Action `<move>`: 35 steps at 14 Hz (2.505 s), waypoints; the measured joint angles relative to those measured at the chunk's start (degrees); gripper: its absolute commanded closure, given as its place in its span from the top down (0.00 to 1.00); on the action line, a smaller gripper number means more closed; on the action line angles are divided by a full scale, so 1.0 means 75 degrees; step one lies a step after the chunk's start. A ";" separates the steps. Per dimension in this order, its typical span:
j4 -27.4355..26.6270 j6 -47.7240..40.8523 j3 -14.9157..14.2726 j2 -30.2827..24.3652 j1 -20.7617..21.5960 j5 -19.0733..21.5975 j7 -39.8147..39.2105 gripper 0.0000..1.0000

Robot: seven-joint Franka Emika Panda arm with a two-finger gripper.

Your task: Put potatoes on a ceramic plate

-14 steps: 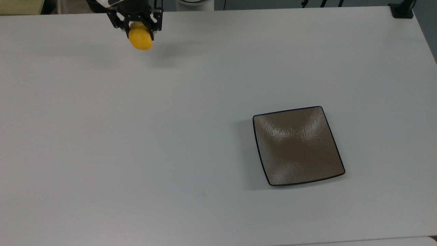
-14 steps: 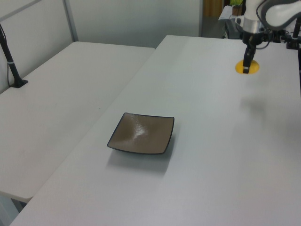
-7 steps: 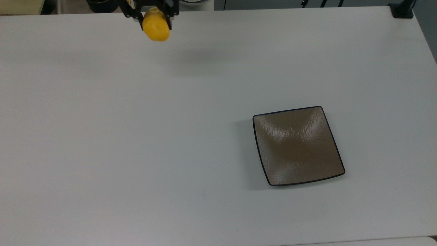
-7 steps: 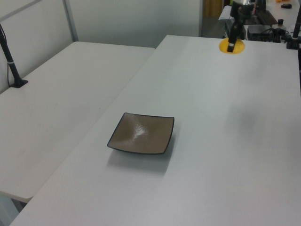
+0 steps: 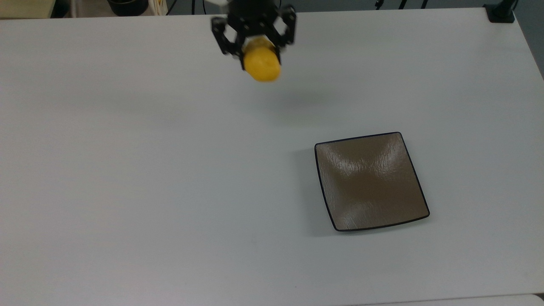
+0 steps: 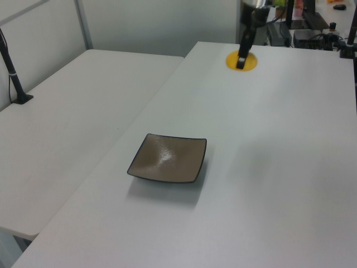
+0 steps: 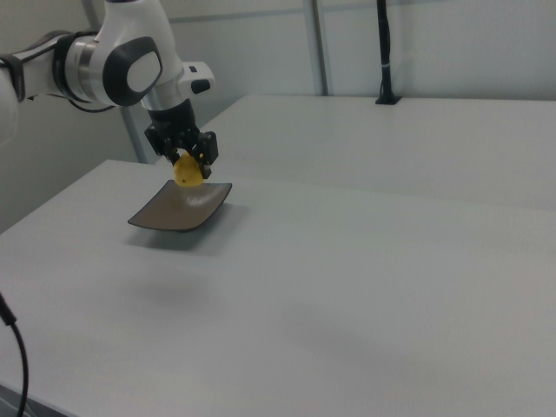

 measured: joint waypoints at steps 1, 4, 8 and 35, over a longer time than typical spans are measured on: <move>0.0172 0.0225 0.0160 0.0269 0.0004 0.0000 0.0180 0.38; 0.0426 0.1911 0.0523 0.1197 0.0322 0.0000 0.0765 0.38; 0.0462 0.4035 0.0549 0.2150 0.0894 -0.0002 0.1230 0.39; 0.0808 0.0550 0.0479 0.0823 0.0504 -0.0174 0.1629 1.00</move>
